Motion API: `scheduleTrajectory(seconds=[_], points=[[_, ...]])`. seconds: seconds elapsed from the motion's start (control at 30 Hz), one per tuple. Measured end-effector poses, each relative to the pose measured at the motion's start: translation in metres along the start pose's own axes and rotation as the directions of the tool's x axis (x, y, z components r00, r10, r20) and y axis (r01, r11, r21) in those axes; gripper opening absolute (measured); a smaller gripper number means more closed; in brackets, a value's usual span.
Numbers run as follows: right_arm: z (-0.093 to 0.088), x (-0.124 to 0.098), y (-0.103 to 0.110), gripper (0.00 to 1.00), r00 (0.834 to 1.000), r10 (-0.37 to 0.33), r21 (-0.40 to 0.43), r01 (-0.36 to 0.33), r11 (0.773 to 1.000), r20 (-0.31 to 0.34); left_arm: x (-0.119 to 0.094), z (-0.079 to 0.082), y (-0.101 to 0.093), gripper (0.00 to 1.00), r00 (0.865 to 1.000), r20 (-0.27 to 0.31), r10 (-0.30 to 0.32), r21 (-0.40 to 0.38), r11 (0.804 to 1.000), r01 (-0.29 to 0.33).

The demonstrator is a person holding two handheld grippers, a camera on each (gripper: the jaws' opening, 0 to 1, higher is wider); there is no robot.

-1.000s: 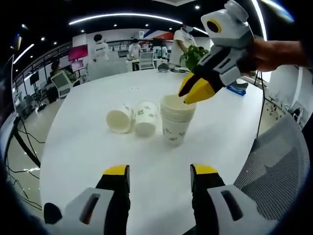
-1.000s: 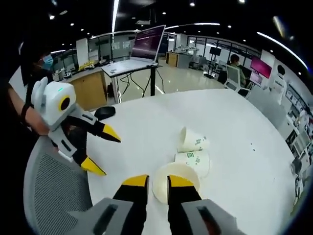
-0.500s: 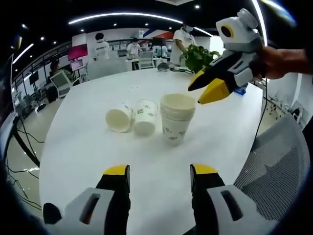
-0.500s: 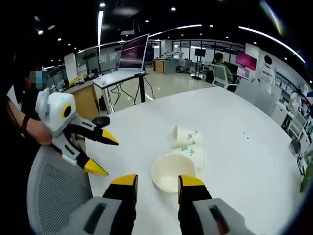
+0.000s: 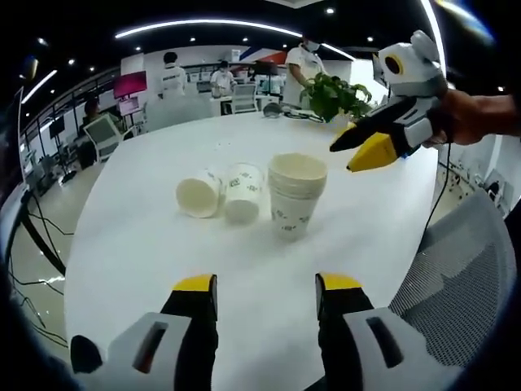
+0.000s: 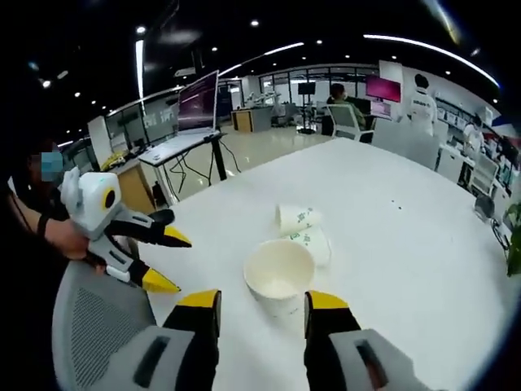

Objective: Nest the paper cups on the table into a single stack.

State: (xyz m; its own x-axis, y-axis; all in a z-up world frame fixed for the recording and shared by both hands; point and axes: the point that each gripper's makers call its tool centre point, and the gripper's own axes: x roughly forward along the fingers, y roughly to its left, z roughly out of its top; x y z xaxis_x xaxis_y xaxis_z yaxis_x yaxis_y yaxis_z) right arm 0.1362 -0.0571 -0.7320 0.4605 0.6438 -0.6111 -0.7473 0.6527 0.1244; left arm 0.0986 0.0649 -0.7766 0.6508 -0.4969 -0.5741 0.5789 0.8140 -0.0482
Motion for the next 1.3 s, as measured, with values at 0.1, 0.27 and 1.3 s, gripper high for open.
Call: scheduleTrajectory(seconds=[0.1, 0.27, 1.3], points=[[-0.002, -0.004, -0.002, 0.40, 1.000, -0.009, 0.026, 0.008, 1.000, 0.007, 0.000, 0.000, 0.000, 0.47, 1.000, -0.002, 0.001, 0.002, 1.000, -0.001], [-0.013, -0.012, -0.004, 0.40, 0.999, -0.028, 0.072, 0.027, 0.997, 0.015, 0.001, -0.002, 0.002, 0.46, 1.000, -0.015, 0.007, 0.015, 1.000, -0.007], [-0.054, -0.039, 0.009, 0.53, 0.992, -0.114, 0.256, 0.096, 0.962, 0.057, 0.080, 0.045, 0.123, 0.43, 0.996, -0.050, 0.079, 0.122, 0.990, -0.072]])
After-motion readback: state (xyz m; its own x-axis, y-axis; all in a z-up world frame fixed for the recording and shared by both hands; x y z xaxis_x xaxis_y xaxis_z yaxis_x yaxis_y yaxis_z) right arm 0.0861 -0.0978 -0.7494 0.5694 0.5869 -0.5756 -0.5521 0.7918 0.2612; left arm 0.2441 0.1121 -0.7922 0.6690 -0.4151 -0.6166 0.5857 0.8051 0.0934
